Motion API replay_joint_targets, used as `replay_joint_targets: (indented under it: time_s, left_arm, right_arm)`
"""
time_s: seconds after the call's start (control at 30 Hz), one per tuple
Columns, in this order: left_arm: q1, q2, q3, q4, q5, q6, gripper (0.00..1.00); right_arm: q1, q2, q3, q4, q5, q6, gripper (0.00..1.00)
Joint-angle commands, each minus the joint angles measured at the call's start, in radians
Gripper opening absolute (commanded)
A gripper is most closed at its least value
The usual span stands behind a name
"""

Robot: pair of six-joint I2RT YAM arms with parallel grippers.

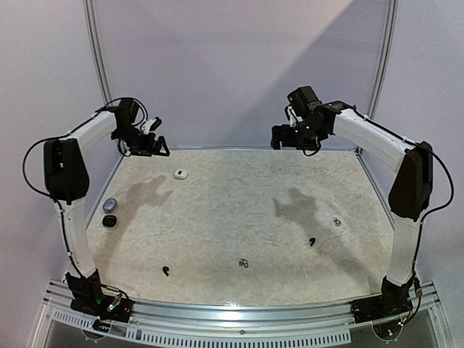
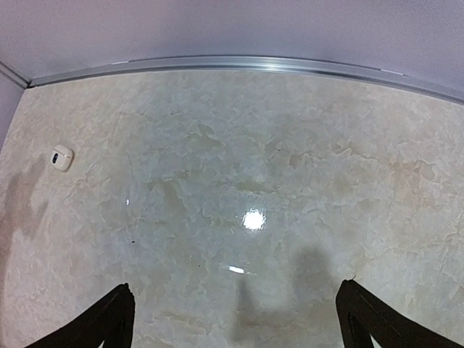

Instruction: Insert the wireless bluetooth earbuds into the charging case

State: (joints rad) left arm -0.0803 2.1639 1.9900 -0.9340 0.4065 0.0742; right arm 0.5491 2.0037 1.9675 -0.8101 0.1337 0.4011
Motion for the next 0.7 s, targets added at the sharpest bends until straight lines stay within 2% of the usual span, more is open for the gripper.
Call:
replay_joint_targets:
  time_s: [0.0,0.1,0.23,0.4,0.5,0.67]
  left_arm:
    - [0.015,-0.151,-0.064,-0.247,-0.152,0.326,0.99]
    - [0.038,-0.201,-0.118,-0.338,-0.319,0.386,0.99]
    - [0.118,-0.258,-0.259,-0.316,-0.454,0.401,0.99]
    - [0.187,-0.241,-0.378,-0.275,-0.503,0.418,0.99]
    - [0.208,-0.228,-0.441,-0.196,-0.501,0.438,0.99]
    - [0.24,-0.168,-0.456,-0.129,-0.524,0.448,0.88]
  right_arm:
    - [0.02,-0.076,-0.098,0.079,-0.055,0.034,0.99]
    - [0.052,-0.086,-0.131,0.081,-0.049,0.022,0.99]
    - [0.085,-0.085,-0.155,0.078,-0.051,0.011,0.99]
    - [0.11,-0.078,-0.173,0.076,-0.052,0.013,0.99]
    - [0.116,-0.072,-0.177,0.077,-0.055,0.015,0.99]
    - [0.115,-0.065,-0.158,0.063,-0.056,0.01,0.99]
